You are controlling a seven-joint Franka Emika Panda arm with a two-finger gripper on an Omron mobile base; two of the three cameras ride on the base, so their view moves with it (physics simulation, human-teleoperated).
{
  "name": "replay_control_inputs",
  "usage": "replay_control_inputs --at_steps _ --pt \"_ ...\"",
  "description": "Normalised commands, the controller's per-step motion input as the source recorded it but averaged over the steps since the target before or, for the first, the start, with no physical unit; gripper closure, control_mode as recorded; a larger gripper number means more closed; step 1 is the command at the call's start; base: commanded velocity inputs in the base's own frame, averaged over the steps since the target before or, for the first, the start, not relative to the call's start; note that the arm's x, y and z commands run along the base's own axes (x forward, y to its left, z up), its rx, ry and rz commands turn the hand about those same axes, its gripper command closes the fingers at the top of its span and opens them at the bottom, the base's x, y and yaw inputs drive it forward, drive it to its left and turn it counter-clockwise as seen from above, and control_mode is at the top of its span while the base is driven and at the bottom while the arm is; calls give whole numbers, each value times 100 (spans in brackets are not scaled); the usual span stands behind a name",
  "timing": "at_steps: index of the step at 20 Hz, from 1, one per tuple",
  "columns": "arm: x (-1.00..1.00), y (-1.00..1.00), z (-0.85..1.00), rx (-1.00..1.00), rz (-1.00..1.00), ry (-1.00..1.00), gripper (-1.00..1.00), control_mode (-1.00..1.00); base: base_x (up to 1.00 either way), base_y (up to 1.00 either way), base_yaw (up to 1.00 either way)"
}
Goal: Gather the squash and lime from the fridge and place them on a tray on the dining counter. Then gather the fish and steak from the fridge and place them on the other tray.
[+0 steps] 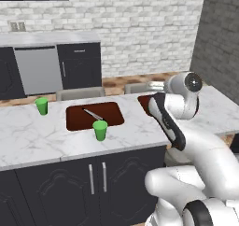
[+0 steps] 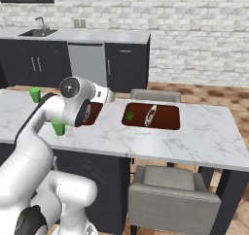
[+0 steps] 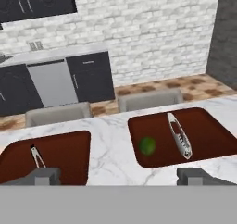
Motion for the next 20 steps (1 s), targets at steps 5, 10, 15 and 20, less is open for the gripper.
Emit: replay_control_inputs --at_steps 5,10,15,20 --pt "-100 11 57 -2 -2 -25 -100 -100 0 0 0" --pt "-79 16 41 -5 -3 -23 -100 -100 0 0 0" --pt "-5 3 0 0 0 -2 -100 -100 0 0 0" --pt "-21 5 0 0 0 -6 -100 100 -6 13 0"
